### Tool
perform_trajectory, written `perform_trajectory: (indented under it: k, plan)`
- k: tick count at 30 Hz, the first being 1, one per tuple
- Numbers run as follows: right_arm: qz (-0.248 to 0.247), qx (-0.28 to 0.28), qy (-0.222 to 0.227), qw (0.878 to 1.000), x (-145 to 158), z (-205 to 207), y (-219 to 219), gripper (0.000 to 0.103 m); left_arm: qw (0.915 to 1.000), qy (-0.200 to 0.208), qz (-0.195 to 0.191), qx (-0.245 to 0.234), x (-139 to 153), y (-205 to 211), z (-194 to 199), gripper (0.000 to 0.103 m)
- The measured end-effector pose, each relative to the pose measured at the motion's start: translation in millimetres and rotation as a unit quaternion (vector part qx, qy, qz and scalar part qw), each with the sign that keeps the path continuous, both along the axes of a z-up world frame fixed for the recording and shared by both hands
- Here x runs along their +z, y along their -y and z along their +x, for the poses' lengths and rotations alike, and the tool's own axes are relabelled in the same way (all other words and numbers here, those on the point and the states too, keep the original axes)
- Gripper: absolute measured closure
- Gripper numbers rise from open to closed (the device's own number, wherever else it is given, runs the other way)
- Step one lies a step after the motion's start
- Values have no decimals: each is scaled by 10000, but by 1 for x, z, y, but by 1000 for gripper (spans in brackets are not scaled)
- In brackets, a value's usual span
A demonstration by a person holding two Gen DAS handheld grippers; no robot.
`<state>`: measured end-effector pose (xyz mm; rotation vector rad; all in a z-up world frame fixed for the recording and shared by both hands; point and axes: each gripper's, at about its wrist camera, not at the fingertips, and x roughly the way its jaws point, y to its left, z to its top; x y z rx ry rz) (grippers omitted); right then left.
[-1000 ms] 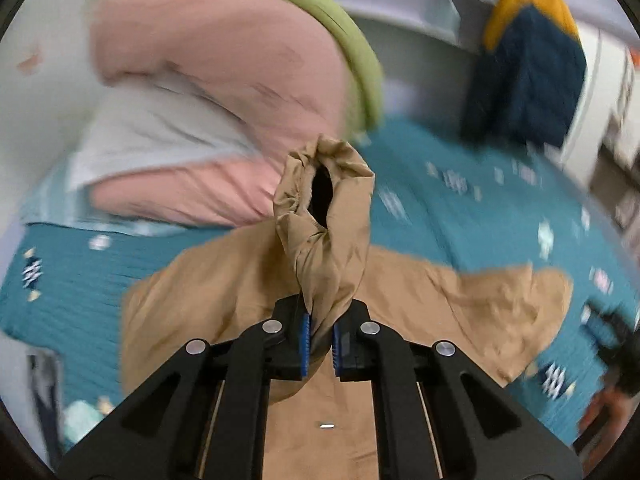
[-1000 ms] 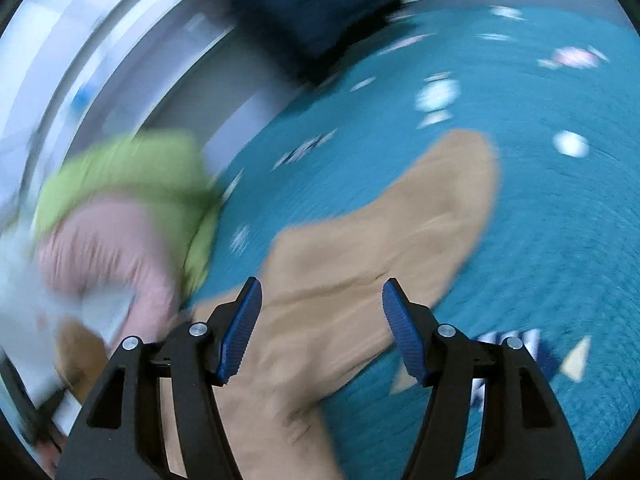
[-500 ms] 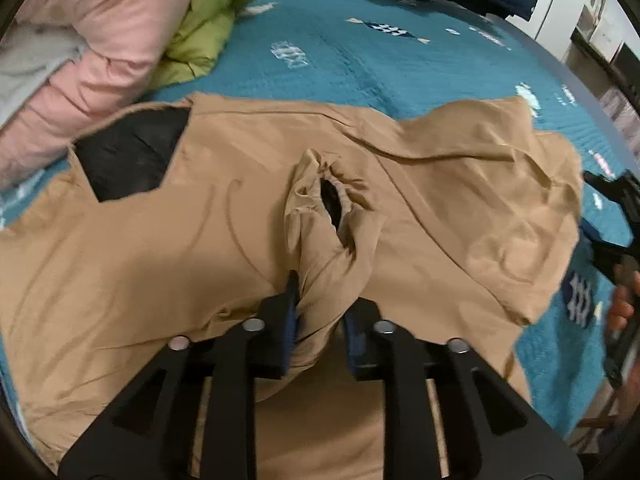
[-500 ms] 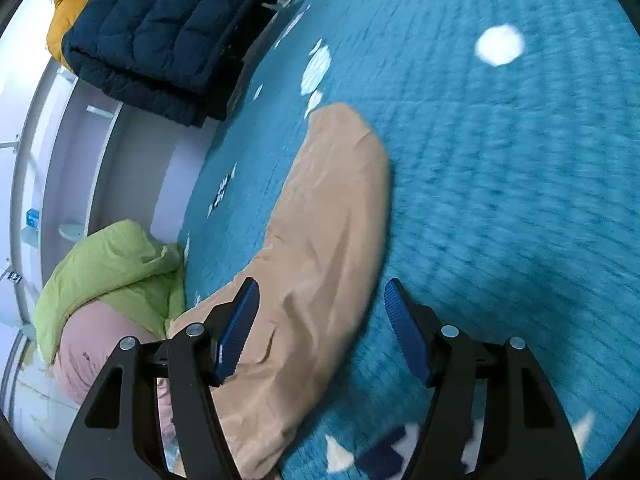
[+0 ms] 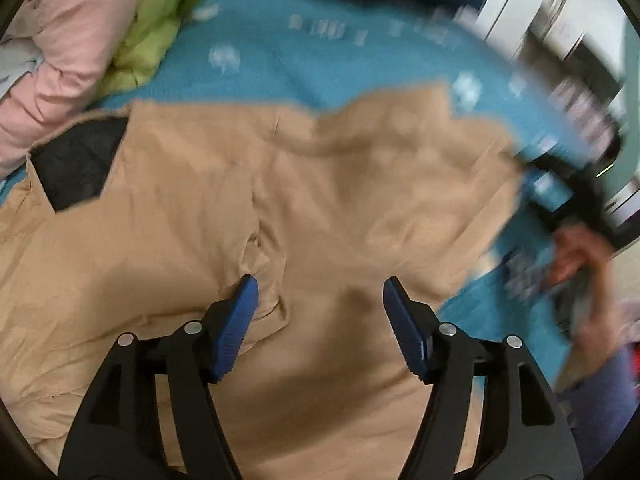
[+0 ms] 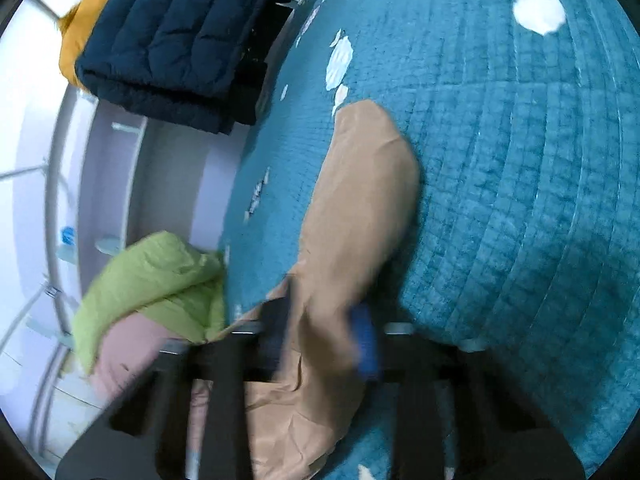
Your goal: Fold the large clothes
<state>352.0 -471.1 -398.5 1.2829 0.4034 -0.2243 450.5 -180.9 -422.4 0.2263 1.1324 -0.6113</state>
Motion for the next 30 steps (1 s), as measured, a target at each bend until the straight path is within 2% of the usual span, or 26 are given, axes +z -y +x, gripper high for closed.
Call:
perform_trajectory:
  k: [2,3,5,7,9,12,14,16,17,21,23,24,26,27,30]
  plan:
    - [-228,34,97,9997,15,0,-5,95,9990,-78,440,1,-17,10,0,37]
    - [-378,66,135,9992,25,1,-9,95,9982,81,597,-47,-17,16,-2,37]
    - [-837,187,239,9960,53,4,-24,95,9967,153,783,-175,-14,24,-4,37]
    - [-1371,416,393,9889,85,10,-47,95,9987,163,435,-185,0,16,-5,37]
    - [-1764,699,558,9802,110,17,-72,95,9995,107,-289,-17,23,-10,-6,37]
    - [-2296,1359,920,9593,151,32,-132,95,9922,504,-1075,390,63,-63,-16,35]
    - [-2569,1817,1083,9430,168,43,-174,95,9857,851,-1195,835,83,-106,-23,35]
    - [-2768,2315,1251,9242,178,53,-220,95,9794,1053,-1149,1284,93,-145,-29,34]
    - [-2815,2611,1303,9141,179,59,-245,95,9737,1161,-1033,1664,96,-174,-30,34]
    - [-3044,3818,1158,8650,165,83,-343,95,9559,1259,-589,2587,91,-255,-31,34]
    - [-3133,4468,942,8327,141,91,-395,95,9456,1145,-483,3007,84,-295,-34,34]
    - [-3153,4679,817,8216,128,94,-412,94,9425,1123,-460,3114,83,-307,-34,34]
    - [-3126,5073,505,8015,102,98,-441,89,9382,1059,-393,3271,75,-330,-37,34]
    - [-3012,5311,205,7917,84,105,-454,82,9365,1017,-354,3337,71,-337,-39,34]
    - [-2786,5569,-200,7822,55,111,-464,64,9343,852,-370,3442,63,-346,-41,34]
